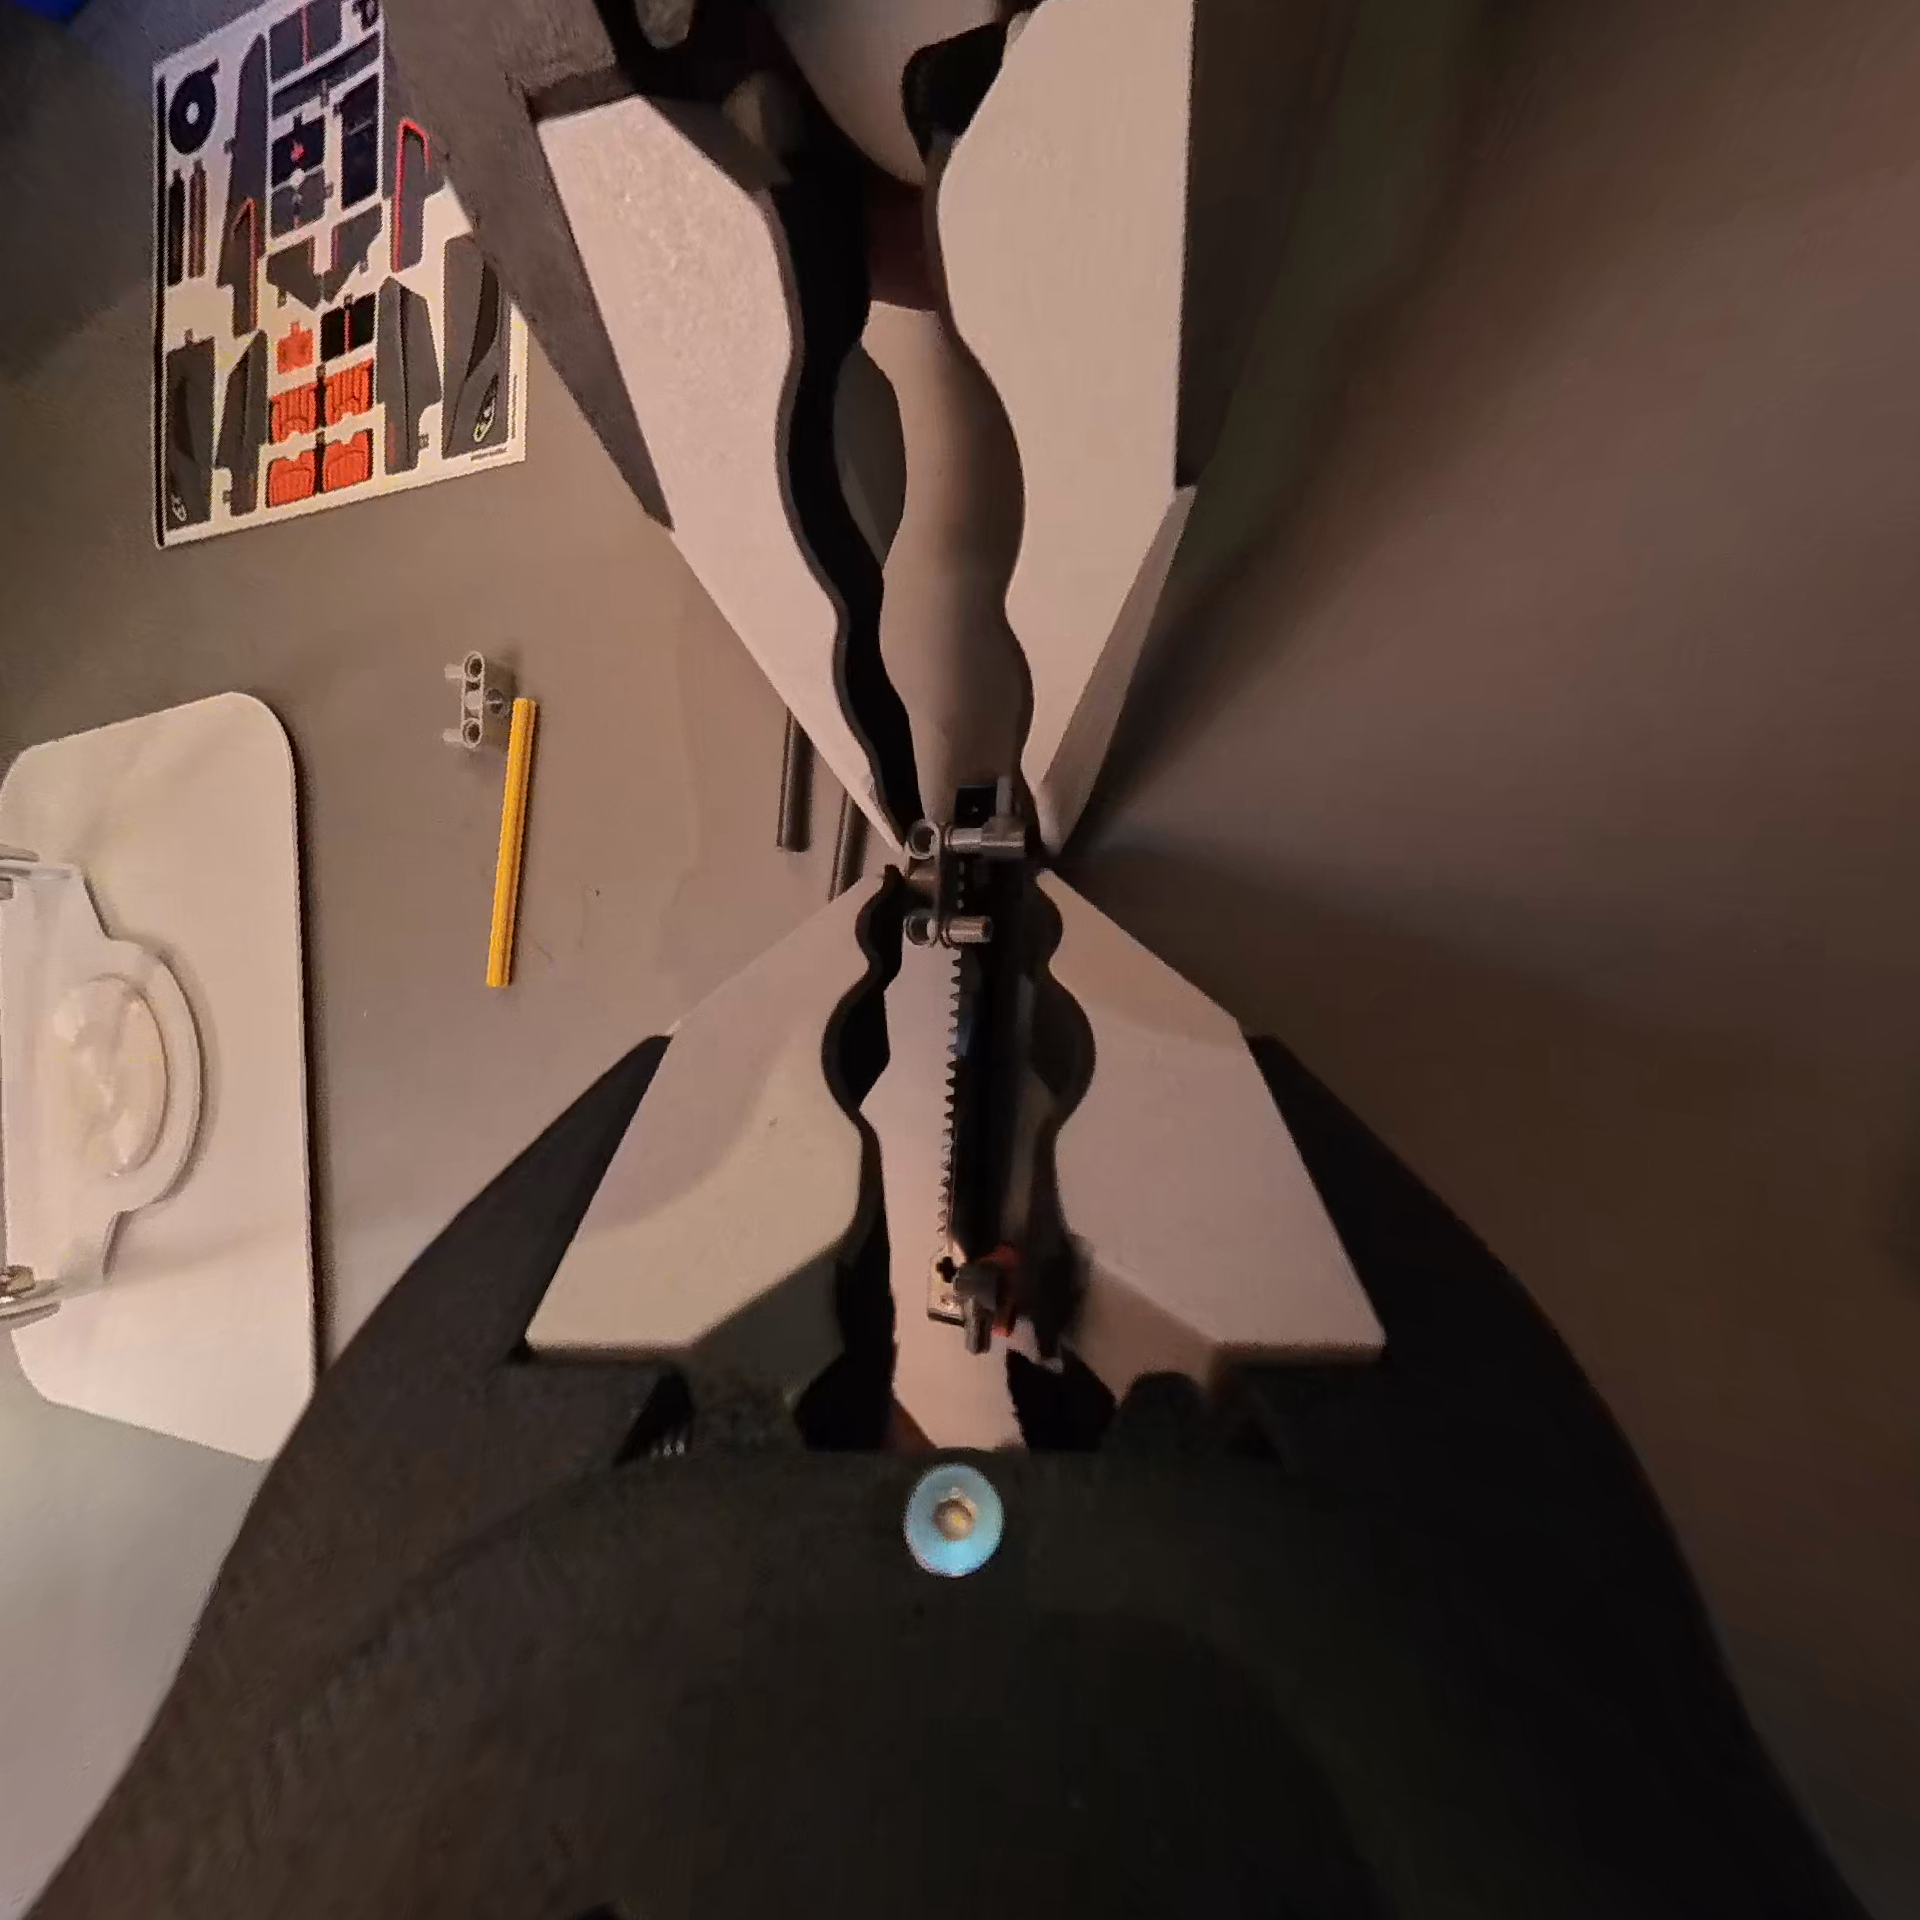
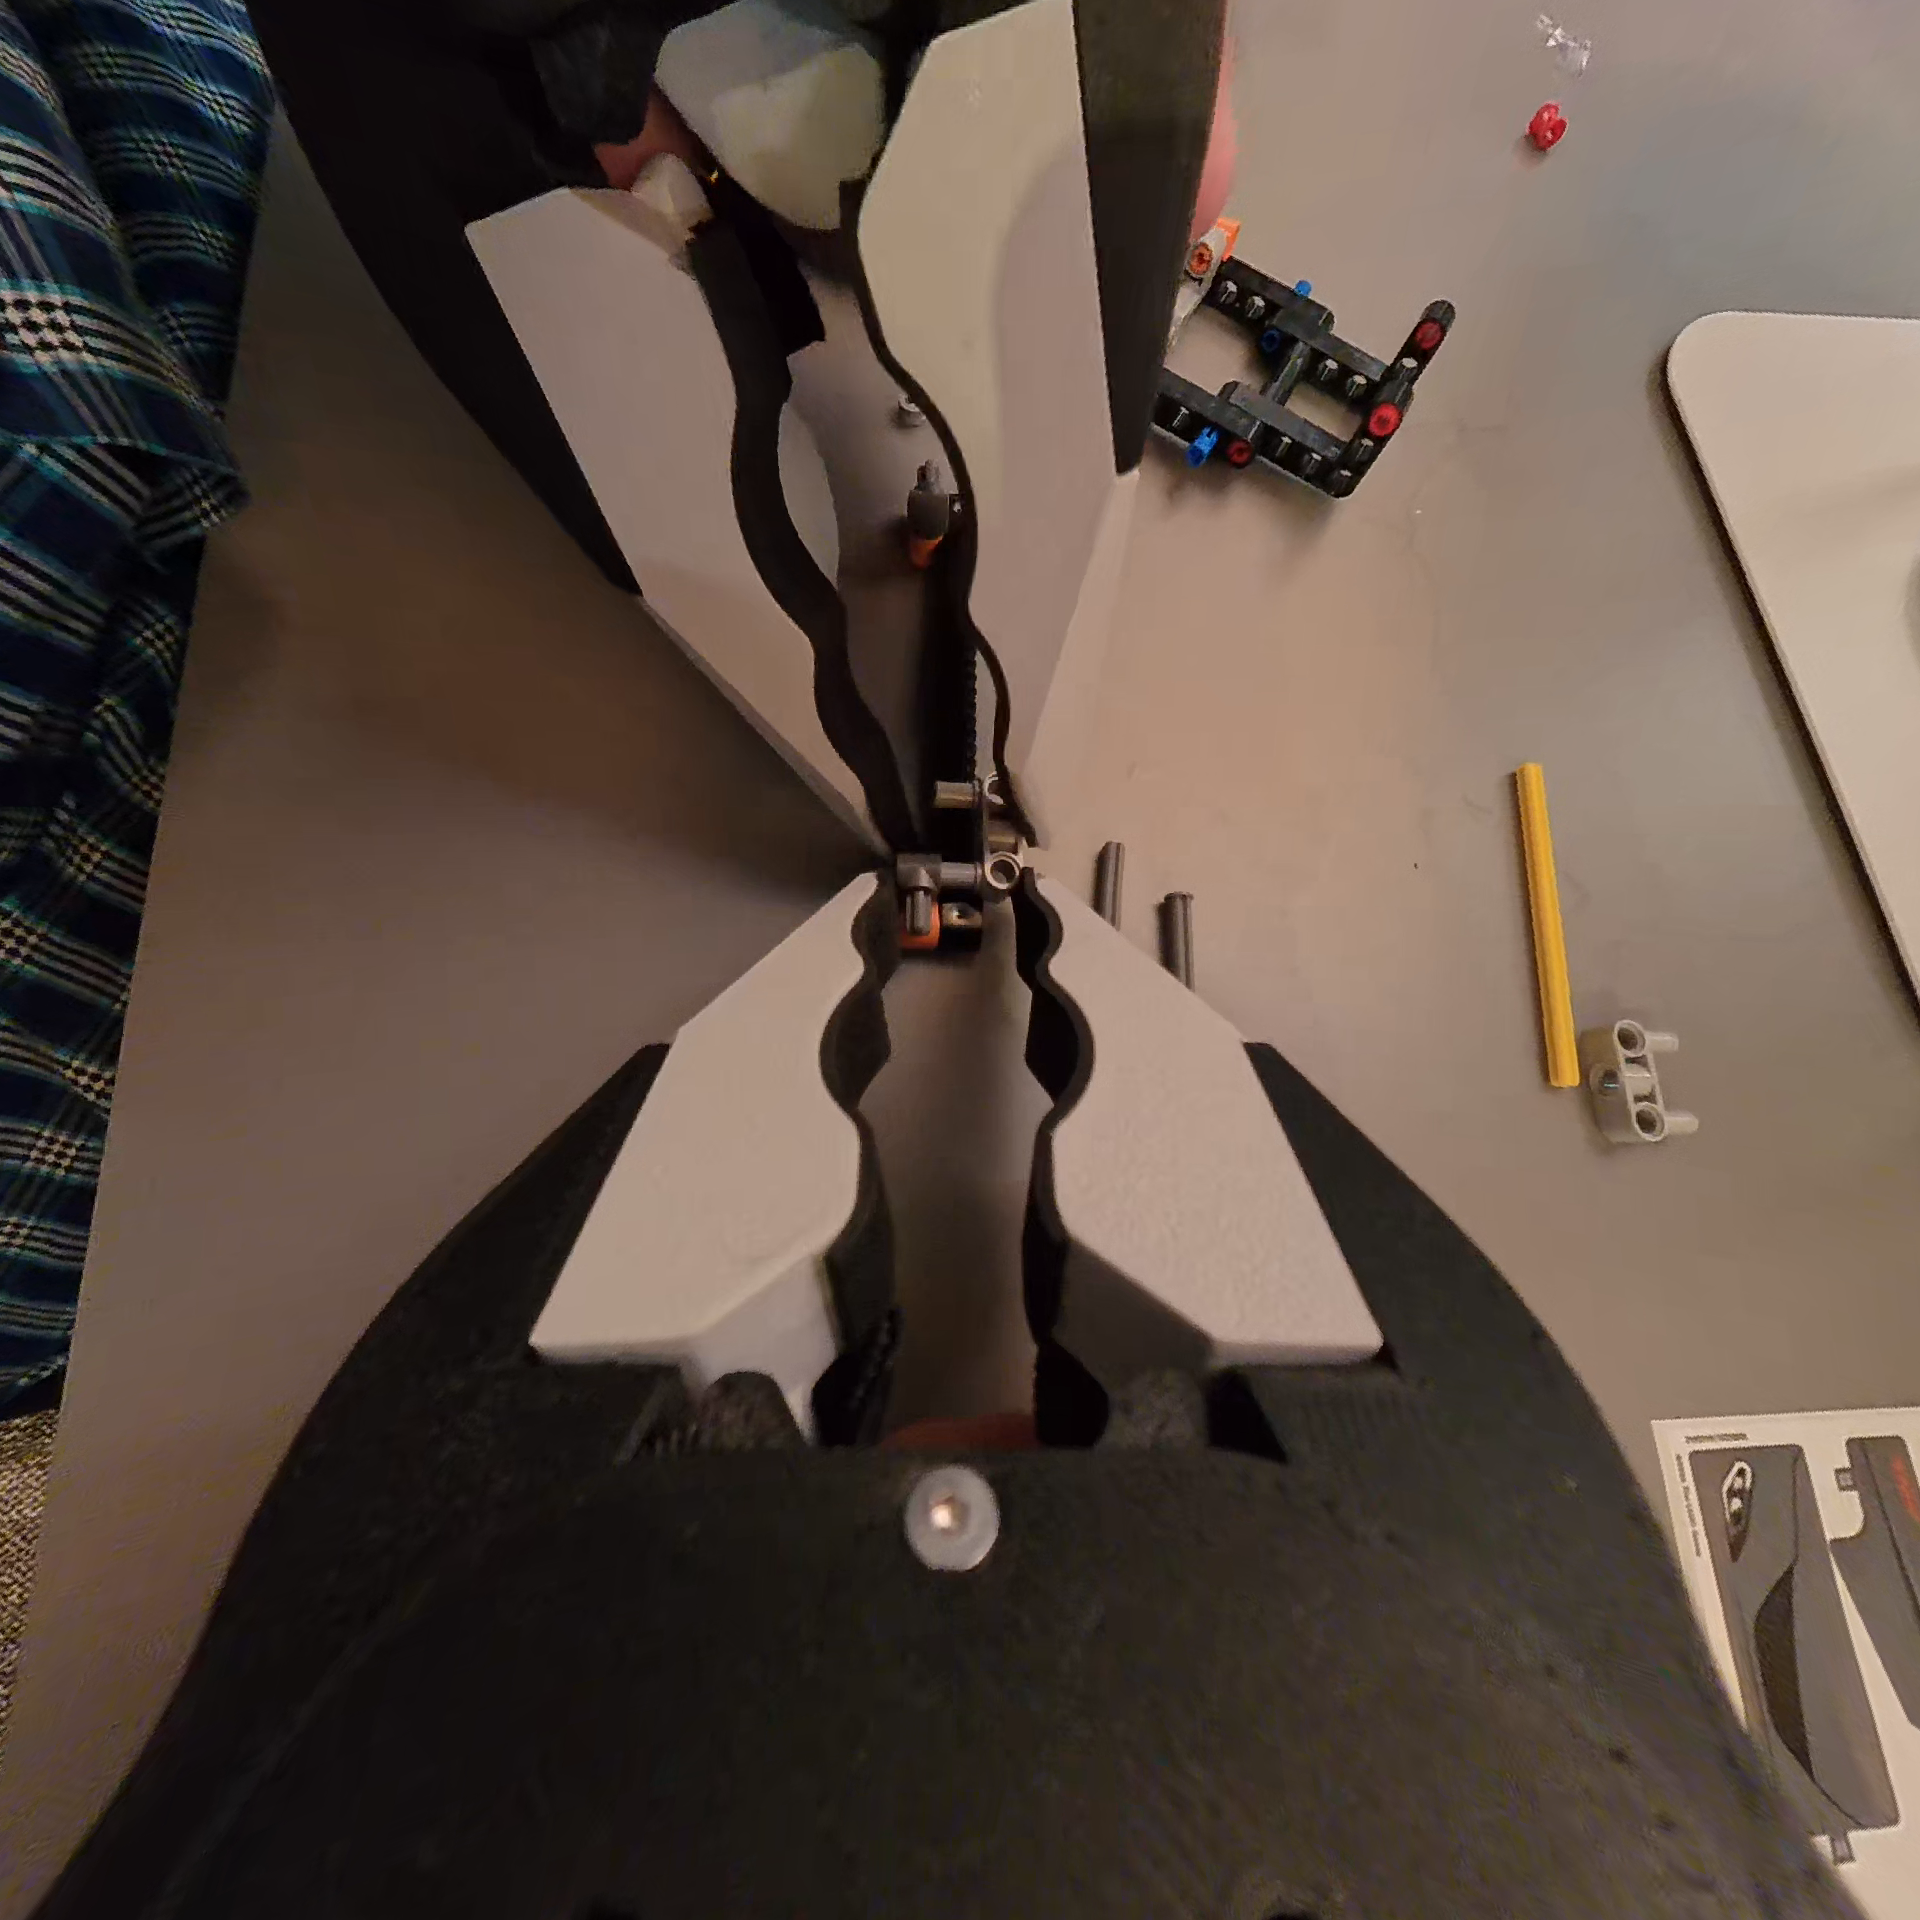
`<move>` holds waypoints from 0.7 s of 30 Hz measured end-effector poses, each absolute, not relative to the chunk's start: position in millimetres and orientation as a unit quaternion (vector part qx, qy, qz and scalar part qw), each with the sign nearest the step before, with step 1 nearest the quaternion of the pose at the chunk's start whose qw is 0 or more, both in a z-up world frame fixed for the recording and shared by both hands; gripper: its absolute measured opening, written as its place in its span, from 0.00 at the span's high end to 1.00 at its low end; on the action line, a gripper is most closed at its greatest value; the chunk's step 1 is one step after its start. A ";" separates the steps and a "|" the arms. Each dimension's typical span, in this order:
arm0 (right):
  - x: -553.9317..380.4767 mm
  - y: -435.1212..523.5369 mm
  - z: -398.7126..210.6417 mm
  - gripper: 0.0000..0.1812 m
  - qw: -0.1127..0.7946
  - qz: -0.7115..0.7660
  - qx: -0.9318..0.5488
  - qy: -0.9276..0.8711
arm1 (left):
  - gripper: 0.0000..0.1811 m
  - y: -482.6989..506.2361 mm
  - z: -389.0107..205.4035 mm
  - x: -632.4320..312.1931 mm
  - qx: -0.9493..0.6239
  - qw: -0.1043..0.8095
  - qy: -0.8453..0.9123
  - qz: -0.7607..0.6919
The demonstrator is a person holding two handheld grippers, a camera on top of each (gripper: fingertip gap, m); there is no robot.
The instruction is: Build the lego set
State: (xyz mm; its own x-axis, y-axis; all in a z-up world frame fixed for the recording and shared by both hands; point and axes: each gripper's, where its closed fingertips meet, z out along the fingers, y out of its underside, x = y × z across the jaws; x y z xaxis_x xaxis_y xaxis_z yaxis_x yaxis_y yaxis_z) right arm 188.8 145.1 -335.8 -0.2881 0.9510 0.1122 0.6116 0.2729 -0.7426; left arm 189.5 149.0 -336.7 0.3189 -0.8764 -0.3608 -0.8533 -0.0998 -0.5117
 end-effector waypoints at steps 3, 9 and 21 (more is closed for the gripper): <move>189.1 143.6 -335.9 0.89 0.281 0.300 -0.523 -0.747 | 0.89 147.0 -336.8 190.3 -0.751 0.330 0.572 -0.026; 188.8 142.1 -336.0 0.89 0.276 0.303 -0.520 -0.749 | 0.90 146.5 -337.0 190.5 -0.758 0.321 0.567 -0.028; 188.2 141.1 -336.2 0.89 0.268 0.311 -0.520 -0.749 | 0.92 147.9 -336.9 189.0 -0.747 0.319 0.583 -0.002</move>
